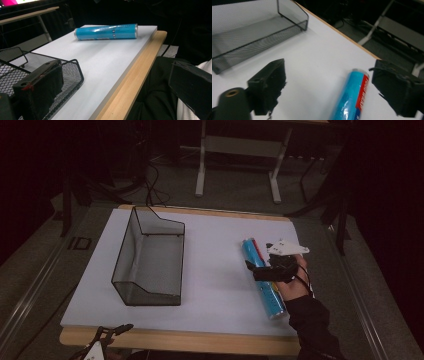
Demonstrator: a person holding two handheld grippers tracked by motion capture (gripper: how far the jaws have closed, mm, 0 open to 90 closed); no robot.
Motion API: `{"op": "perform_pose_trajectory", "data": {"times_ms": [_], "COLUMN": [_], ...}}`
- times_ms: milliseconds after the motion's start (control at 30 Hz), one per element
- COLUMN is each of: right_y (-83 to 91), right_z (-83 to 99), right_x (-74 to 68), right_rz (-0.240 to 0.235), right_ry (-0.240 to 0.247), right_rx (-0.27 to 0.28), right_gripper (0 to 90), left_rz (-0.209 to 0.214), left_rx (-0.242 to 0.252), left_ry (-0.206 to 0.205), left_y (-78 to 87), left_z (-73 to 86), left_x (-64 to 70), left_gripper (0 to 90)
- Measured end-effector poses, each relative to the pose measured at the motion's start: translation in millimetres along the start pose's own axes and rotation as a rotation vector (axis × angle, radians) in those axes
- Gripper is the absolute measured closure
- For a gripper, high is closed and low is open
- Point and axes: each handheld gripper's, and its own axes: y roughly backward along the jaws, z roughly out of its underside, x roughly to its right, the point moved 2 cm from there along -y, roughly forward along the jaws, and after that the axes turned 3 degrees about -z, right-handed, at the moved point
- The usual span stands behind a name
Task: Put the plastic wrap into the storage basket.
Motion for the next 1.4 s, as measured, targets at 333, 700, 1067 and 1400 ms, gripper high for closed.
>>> {"op": "perform_pose_trajectory", "data": {"times_ms": [333, 700, 1067, 1400], "right_y": [-16.4, -38.3, -63.2, -84.0], "right_z": [13.2, 33.1, 60.6, 71.3], "right_x": [18.3, 29.4, 38.6, 46.0], "right_rz": [0.039, 0.027, 0.060, 0.052], "right_ry": [-0.104, -0.230, -0.285, -0.327], "right_rx": [-0.100, -0.266, -0.421, -0.556], "right_gripper": [10.2, 14.6, 15.7, 22.0], "left_rz": [-0.005, -0.009, -0.008, -0.004], "left_rx": [-0.006, -0.009, -0.018, -0.017], "left_ry": [-0.013, -0.017, -0.026, -0.026], "left_y": [-0.6, -0.4, -1.1, -1.0], "left_z": [0.3, 0.5, 0.9, 1.0], "left_x": [0.5, 0.5, 0.9, 1.1], "left_gripper": [0.3, 0.3, 0.3, 0.3]}}
